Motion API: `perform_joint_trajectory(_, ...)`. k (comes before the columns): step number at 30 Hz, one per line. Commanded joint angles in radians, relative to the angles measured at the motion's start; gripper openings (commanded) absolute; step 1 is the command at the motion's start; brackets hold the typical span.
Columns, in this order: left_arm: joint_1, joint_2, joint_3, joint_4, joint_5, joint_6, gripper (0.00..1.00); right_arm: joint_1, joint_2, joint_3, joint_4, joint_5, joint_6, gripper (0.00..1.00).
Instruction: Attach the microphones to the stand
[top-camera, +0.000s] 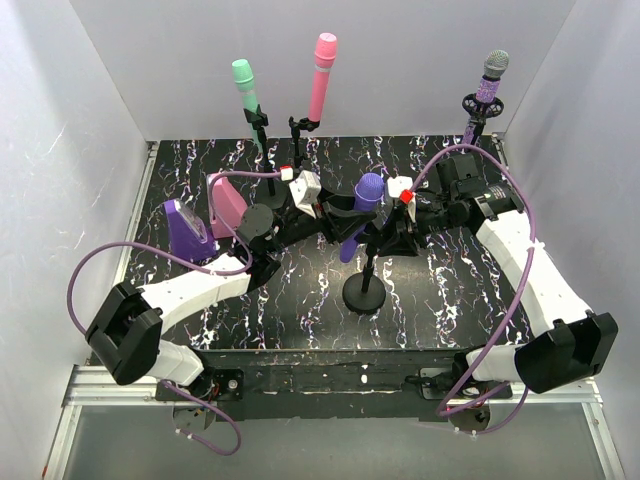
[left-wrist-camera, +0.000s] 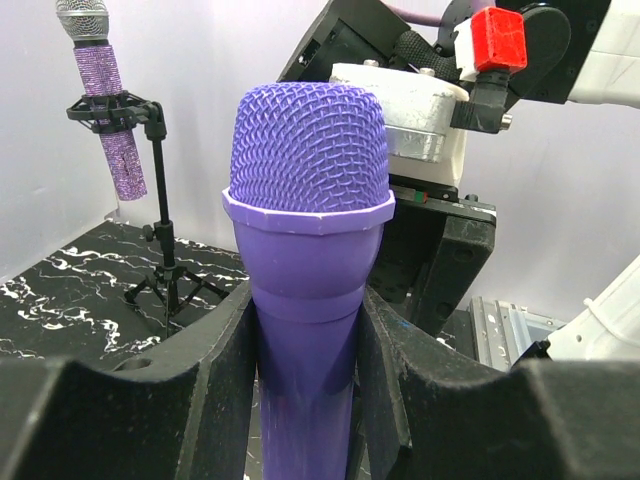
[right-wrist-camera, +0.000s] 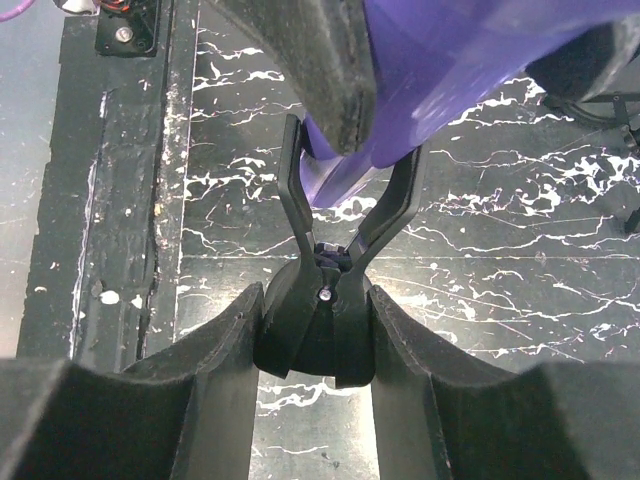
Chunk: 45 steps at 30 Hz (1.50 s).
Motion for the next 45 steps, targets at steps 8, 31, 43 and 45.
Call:
perform_joint_trajectory(8,-0.02,0.012,0.045,-0.006,0.021,0.014,0.0,0.011,-0.003,0.002,0.014,-0.053,0.083,0.34)
perform_joint_trajectory(31,-0.025,0.031,0.08,-0.02,0.117,0.003,0.0,-0.004,-0.028,-0.03,0.042,-0.071,0.102,0.34)
perform_joint_trajectory(43,-0.023,-0.003,0.056,-0.036,0.076,0.035,0.0,-0.012,-0.081,-0.093,0.114,-0.046,0.145,0.66)
perform_joint_trajectory(45,-0.023,-0.006,0.054,-0.04,0.071,0.04,0.0,-0.013,-0.083,-0.093,0.115,-0.04,0.146,0.64)
